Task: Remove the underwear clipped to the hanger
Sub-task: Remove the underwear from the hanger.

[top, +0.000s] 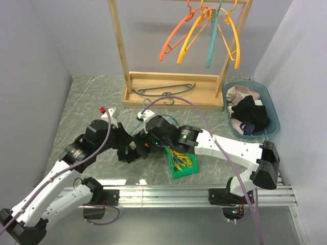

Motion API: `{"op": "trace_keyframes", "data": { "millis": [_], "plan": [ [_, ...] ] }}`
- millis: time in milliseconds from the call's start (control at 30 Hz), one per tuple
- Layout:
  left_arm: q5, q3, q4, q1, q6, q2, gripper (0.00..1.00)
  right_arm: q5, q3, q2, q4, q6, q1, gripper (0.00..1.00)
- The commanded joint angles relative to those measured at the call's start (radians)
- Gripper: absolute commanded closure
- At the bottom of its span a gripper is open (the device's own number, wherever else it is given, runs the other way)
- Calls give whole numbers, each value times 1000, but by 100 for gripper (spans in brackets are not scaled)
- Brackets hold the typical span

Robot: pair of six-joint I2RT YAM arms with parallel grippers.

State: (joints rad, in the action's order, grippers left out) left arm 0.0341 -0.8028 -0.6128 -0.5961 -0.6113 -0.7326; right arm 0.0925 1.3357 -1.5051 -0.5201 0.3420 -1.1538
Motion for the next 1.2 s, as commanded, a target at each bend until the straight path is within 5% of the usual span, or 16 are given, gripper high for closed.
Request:
{"op": "trace_keyframes", "data": {
  "millis": [0,367,567,1033,1167],
  "plan": [
    [-102,-33,-10,-4,-4,4,100,50,-18,60,-57,-40,3,1],
    [-53,48,22,-4,-42,35,100,225,-144,118,-73,-208,-6,2],
    [-42,63,38,-4,-57,36,100,120,-162,172,42,-244,-1,0],
    [-45,85,51,-4,-81,91,100,-373,-591,476,697,788,223,0],
    [-59,86,53,-4,-85,111,100,-366,-704,496,807,978,233,0]
  ]
}}
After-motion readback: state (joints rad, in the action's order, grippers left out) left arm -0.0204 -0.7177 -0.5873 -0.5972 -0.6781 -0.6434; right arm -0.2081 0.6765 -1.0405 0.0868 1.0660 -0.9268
